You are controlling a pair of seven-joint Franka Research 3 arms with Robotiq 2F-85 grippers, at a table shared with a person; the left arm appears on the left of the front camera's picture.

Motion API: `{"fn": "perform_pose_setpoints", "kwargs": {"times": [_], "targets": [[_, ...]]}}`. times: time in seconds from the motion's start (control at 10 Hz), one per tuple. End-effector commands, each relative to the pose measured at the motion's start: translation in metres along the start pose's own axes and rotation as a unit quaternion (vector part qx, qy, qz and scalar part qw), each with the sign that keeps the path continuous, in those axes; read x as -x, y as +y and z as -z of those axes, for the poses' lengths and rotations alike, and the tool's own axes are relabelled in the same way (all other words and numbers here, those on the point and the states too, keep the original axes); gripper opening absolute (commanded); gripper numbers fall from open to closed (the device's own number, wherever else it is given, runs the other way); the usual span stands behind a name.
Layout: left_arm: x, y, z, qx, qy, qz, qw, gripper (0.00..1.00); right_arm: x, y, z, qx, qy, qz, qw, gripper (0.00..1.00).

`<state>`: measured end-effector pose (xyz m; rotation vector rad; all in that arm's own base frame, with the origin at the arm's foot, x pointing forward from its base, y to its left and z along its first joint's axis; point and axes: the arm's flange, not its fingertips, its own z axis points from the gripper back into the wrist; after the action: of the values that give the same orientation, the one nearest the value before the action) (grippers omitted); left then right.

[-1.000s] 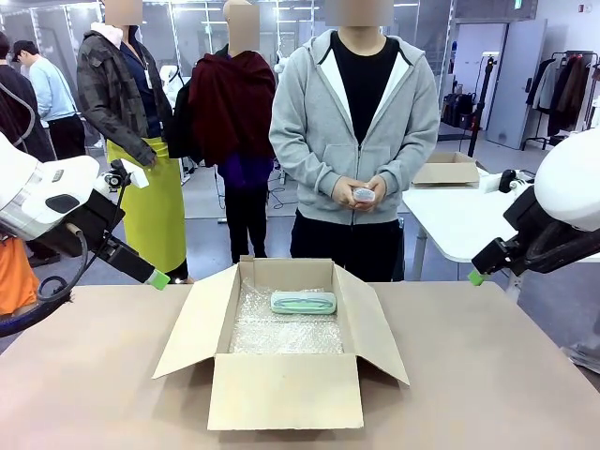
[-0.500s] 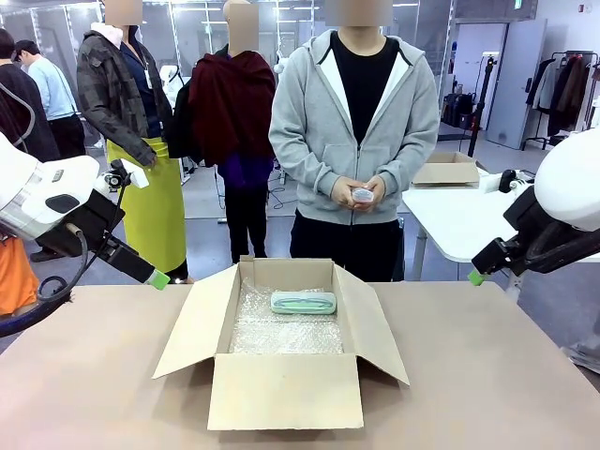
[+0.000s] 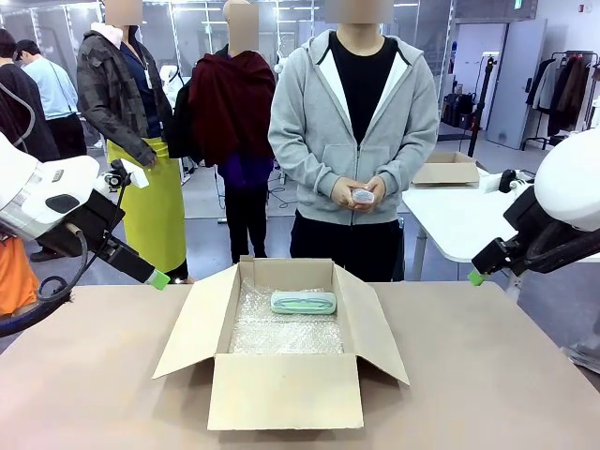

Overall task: Pack the glasses set securely to prepare it for shipping.
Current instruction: Put the Glasses case from the right side of the table into the Package Box.

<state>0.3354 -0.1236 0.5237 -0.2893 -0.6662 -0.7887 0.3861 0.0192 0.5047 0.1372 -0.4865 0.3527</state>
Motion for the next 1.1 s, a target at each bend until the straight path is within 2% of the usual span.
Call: {"fn": "perform_pose_setpoints", "kwargs": {"times": [0.0, 1.0], "targets": [[0.0012, 0.0008, -0.0014, 0.006, -0.003, 0.0, 1.0, 1.0, 0.0005, 0.0015, -0.0025, 0.001, 0.004, 0.006, 1.0, 1.0], [0.0012, 0.0008, -0.0014, 0.006, -0.003, 0.0, 1.0, 1.0, 0.0005, 0.0015, -0.0025, 0.001, 0.004, 0.006, 1.0, 1.0]]}}
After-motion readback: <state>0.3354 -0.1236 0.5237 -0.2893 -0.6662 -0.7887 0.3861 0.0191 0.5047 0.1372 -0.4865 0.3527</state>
